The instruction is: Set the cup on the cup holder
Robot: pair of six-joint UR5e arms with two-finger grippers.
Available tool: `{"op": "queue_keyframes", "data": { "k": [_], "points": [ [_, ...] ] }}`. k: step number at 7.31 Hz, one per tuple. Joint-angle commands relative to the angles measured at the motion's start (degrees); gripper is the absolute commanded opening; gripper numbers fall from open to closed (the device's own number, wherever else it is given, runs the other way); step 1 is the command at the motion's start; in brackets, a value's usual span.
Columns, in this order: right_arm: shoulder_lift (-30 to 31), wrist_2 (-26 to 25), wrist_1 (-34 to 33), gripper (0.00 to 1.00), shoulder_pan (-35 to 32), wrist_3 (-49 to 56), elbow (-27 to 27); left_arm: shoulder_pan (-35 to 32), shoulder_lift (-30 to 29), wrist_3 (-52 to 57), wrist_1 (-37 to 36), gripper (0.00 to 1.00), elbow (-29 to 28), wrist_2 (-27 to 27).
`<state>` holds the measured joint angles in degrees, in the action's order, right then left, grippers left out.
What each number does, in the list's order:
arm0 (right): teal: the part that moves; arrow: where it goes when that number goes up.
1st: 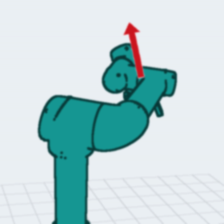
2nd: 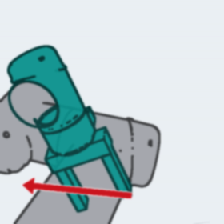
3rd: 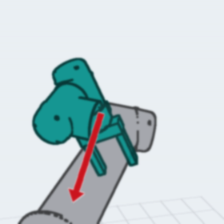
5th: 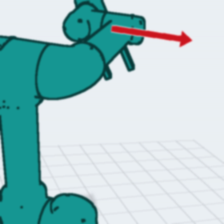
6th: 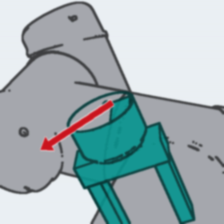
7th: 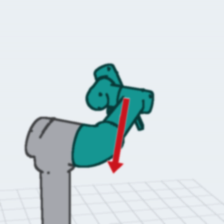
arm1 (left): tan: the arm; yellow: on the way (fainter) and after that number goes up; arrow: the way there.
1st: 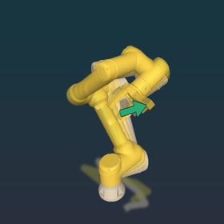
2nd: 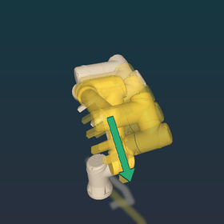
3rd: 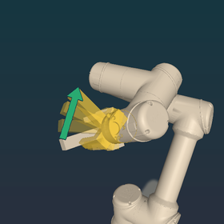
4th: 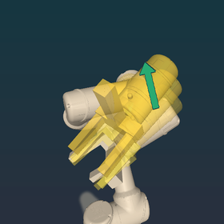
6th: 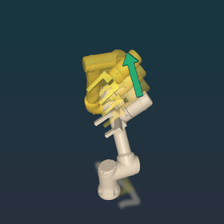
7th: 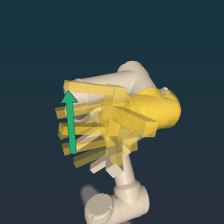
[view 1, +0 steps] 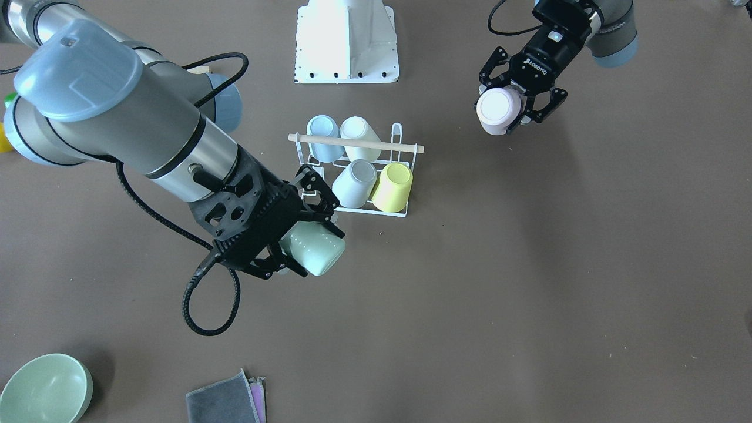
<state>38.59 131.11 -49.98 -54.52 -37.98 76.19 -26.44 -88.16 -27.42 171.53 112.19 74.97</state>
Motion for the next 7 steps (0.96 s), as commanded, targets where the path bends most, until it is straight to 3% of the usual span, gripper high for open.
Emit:
{"op": "queue_keyframes", "data": {
  "k": [1, 3, 4, 5, 7],
  "points": [
    [5.67, -1.98, 20.88, 0.0, 0.64, -5.95, 0.01, 3.23, -0.96, 0.09, 1.87, 0.06, -1.7, -5.96],
    [12.53, -15.45, 43.29, 0.0, 6.05, -11.82, -0.95, 5.69, -5.78, 0.26, 1.88, 0.06, -5.4, -14.45],
    [12.47, -24.4, 47.83, 0.0, 10.09, -13.08, -1.39, 9.35, -6.76, 2.35, 1.96, 0.06, -4.97, -17.54],
    [12.21, -30.24, 52.4, 0.0, 13.09, -14.83, -1.65, 12.52, -8.77, 4.2, 2.05, 0.06, -4.88, -20.53],
    [12.12, -35.81, 67.47, 0.0, 16.62, -17.39, -7.15, 17.9, -13.51, 6.32, 1.96, 0.08, -5.4, -24.49]
  ]
}}
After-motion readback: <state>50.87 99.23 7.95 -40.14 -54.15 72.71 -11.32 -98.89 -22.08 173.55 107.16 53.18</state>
